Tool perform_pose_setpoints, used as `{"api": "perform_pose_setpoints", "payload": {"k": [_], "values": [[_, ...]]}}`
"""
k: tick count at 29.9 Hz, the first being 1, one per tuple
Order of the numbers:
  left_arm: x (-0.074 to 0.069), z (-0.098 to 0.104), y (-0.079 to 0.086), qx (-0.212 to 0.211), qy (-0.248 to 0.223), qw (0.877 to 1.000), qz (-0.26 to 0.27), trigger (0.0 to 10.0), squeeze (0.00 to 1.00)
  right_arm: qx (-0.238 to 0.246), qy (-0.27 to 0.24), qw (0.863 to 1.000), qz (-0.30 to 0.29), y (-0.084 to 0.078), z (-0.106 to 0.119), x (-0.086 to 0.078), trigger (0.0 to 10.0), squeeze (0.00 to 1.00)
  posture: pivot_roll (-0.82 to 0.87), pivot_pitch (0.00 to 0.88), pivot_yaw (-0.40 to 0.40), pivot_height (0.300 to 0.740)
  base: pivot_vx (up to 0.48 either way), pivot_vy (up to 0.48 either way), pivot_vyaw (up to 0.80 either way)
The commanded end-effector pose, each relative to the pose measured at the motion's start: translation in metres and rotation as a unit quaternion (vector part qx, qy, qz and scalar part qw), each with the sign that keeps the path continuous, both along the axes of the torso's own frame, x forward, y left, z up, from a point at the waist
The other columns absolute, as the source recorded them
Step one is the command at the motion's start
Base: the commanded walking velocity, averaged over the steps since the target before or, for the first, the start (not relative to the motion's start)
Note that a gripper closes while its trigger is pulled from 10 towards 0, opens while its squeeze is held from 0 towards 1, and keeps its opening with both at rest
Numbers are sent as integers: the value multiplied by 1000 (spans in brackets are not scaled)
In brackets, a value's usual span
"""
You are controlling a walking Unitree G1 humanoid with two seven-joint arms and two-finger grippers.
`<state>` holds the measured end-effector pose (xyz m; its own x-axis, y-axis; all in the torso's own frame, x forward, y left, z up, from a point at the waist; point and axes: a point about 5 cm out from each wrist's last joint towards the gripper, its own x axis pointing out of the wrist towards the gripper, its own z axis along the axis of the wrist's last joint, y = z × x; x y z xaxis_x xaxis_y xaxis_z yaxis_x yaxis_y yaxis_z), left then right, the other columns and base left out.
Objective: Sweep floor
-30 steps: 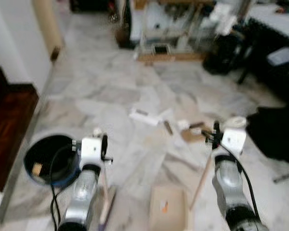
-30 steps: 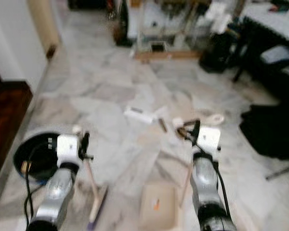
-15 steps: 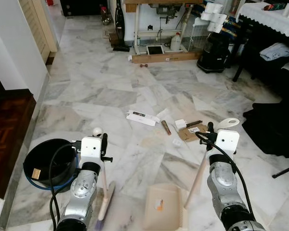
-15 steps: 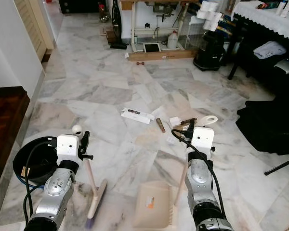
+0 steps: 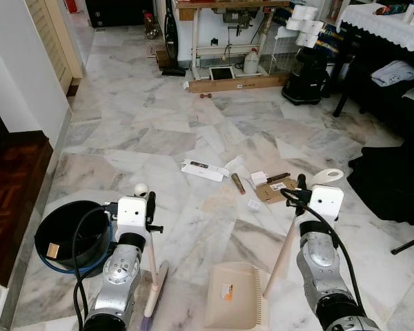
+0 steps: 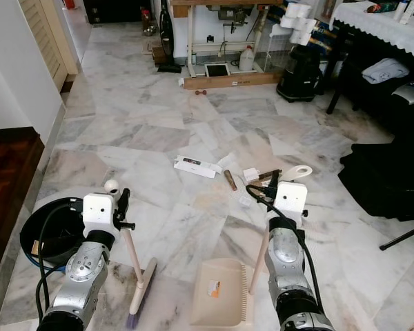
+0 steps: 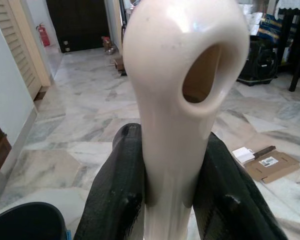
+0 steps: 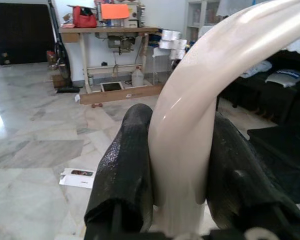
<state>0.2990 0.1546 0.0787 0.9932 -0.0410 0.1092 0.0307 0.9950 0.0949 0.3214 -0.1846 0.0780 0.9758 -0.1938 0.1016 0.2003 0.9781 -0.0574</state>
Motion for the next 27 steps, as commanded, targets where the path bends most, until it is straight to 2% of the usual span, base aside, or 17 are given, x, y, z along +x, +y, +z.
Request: {"api": "perform_pose_setpoints", "payload": {"k": [1, 27], "values": [[2, 10, 0, -6, -26, 1000, -1, 10000, 0, -5, -40, 999, 4, 1, 18, 7, 10000, 0, 44, 0, -10, 740, 247, 0, 0], [3, 10, -2, -11, -26, 1000, -2, 10000, 0, -3, -40, 999, 8, 1, 19, 8, 10000, 0, 41, 0, -15, 740, 301, 0, 0]]}}
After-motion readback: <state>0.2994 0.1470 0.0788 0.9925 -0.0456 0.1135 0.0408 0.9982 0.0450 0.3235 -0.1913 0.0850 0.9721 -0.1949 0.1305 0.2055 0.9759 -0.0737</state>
